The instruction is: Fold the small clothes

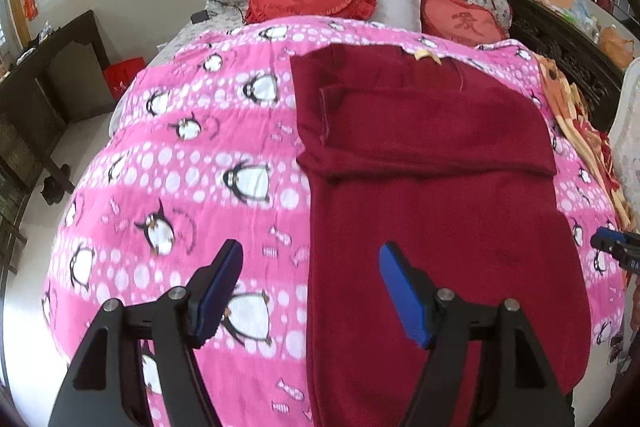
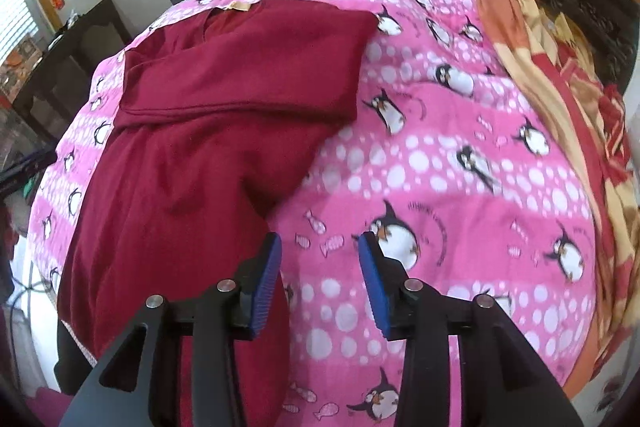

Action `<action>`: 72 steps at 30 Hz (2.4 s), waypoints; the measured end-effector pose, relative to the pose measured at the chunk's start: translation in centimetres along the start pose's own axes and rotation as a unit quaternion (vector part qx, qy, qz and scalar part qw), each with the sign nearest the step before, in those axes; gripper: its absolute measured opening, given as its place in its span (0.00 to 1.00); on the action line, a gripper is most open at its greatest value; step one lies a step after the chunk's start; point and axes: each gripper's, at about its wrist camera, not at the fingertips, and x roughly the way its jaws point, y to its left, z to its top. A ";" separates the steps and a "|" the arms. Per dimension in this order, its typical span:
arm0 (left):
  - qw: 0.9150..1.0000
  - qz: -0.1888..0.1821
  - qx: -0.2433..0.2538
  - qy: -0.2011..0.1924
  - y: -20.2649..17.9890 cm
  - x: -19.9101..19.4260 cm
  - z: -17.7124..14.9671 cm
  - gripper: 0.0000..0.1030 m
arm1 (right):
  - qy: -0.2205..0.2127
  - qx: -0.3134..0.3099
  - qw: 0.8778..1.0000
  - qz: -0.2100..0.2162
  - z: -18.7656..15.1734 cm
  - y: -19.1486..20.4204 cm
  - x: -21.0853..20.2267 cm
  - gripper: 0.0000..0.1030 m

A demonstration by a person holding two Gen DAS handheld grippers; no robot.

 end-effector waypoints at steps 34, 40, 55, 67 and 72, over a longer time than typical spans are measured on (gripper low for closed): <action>0.994 -0.032 -0.069 0.083 1.0 4.5 -7.5 0.72 | -0.077 0.118 0.989 0.047 5.8 -0.9 6.9 0.00; 0.995 -0.016 -0.058 0.081 0.4 4.6 -7.6 0.72 | -0.054 0.097 0.994 0.012 6.1 -0.4 9.2 0.00; 0.996 -0.007 -0.051 0.075 -0.4 4.5 -8.4 0.78 | -0.028 0.074 0.996 0.047 0.3 1.2 3.8 0.06; 0.993 -0.045 -0.049 0.098 0.0 2.9 -9.7 0.78 | 0.020 0.090 0.993 0.074 -7.5 -0.6 1.9 0.14; 0.988 -0.072 -0.051 0.123 0.9 1.6 -11.0 0.78 | 0.031 0.095 0.990 0.098 -9.6 -1.2 0.8 0.21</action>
